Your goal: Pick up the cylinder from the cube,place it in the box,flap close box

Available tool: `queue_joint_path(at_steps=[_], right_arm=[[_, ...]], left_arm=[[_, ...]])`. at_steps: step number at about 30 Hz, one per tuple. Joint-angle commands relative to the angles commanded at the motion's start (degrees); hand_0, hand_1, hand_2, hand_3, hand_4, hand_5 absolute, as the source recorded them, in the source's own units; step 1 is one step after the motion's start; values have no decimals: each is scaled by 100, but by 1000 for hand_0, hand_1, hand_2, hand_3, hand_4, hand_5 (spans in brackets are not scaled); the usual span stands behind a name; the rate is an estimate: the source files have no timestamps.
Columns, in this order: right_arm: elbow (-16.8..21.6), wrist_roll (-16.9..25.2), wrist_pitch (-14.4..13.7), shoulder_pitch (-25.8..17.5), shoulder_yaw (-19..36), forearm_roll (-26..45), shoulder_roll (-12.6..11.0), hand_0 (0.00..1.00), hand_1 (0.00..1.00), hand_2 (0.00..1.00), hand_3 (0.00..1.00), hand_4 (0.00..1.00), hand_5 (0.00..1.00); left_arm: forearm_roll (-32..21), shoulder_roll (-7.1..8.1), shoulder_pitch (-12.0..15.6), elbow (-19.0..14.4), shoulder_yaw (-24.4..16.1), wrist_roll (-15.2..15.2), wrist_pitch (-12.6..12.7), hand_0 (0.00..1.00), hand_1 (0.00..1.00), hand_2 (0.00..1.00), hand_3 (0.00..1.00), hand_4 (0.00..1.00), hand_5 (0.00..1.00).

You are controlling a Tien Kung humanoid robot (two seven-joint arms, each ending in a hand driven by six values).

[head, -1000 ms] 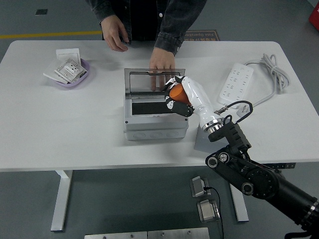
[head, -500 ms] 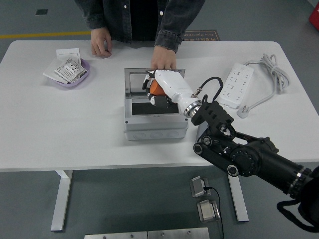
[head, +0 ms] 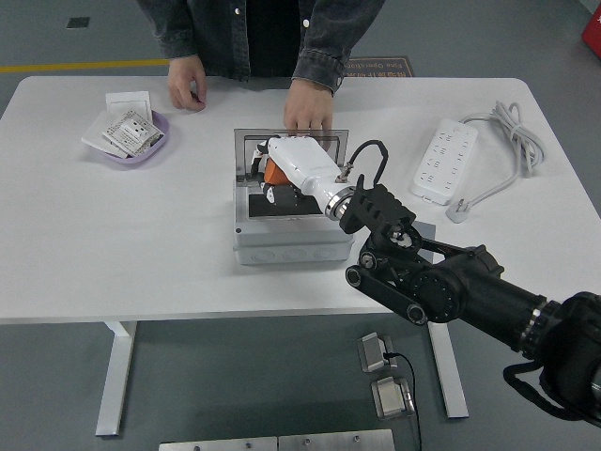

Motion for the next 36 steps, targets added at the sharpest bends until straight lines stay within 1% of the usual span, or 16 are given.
queue_joint_path(at_steps=[6, 13, 21, 22, 27, 28, 33, 34, 36], right_arm=[[-188, 87, -7, 50, -219, 59, 3, 2, 20, 302, 258, 45, 2], [-274, 141, -35, 79, -288, 159, 28, 2, 25, 303, 258, 49, 2], [-263, 139, 253, 66, -241, 129, 40, 2, 25, 303, 260, 50, 2], [-266, 140, 284, 61, -225, 106, 42, 2, 60, 342, 334, 105, 2], [-289, 172, 331, 40, -168, 35, 42, 2, 60, 342, 334, 105, 2], [-295, 183, 334, 37, -155, 25, 40, 124, 226, 571, 631, 413, 254], [-315, 232, 338, 28, -117, 21, 27, 124, 226, 571, 631, 413, 254], [-321, 242, 338, 25, -114, 22, 25, 328, 383, 673, 759, 776, 471], [-331, 263, 339, 14, -103, 19, 18, 328, 383, 673, 759, 776, 471]], left_arm=[[12, 7, -11, 0, 7, -2, -9, 639, 661, 571, 627, 684, 399], [29, 4, -19, 0, 1, -5, -14, 639, 661, 570, 627, 683, 397], [52, 5, -27, 0, -5, -5, -20, 639, 661, 569, 627, 681, 395], [54, 7, -29, 0, -2, -7, -21, 639, 661, 568, 627, 680, 394], [56, 4, -33, 0, 10, -10, -28, 639, 661, 568, 627, 680, 394], [56, 2, -34, 0, 14, -11, -30, 638, 661, 568, 627, 680, 391], [27, -8, -36, 0, 66, -21, -45, 638, 661, 568, 627, 680, 391], [23, -9, -37, 0, 74, -23, -47, 639, 661, 568, 626, 676, 386], [12, -11, -39, 0, 95, -27, -52, 639, 661, 568, 626, 676, 386]])
